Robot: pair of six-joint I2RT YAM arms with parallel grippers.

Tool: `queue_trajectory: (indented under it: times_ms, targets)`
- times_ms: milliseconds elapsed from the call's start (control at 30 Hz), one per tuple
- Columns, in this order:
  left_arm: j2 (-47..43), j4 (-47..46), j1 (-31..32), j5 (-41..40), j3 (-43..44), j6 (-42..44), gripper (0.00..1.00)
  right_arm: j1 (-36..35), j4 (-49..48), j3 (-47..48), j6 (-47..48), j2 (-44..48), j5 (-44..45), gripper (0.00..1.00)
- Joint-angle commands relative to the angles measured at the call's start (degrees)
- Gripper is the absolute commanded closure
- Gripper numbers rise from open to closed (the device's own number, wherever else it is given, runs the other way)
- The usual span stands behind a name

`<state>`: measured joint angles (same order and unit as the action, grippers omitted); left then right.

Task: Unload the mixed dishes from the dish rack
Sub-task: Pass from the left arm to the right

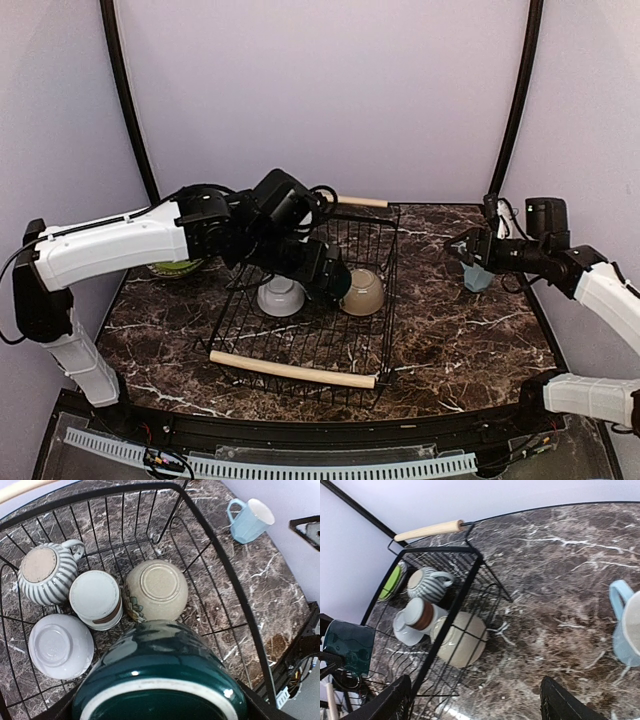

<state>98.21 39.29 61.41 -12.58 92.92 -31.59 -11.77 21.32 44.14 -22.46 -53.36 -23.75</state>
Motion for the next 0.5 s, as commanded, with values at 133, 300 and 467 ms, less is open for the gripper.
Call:
queue_trajectory:
  times_ms: [133, 300, 467]
  targets:
    - [-17.57, -31.22, -2.83, 8.49, -18.19, -1.37, 0.54, -14.50, -17.90, -0.55, -12.11, -1.34, -6.10, 0.14]
    - [-22.71, -49.07, -7.54, 18.96, -30.33, -10.88, 0.59, -21.73, -29.51, -0.69, -16.83, -6.04, -8.94, 0.16]
    - [-23.16, -62.29, -8.91, 25.97, -34.64, -15.22, 0.60, -28.87, -39.84, 1.05, -20.70, -12.89, -11.44, 0.21]
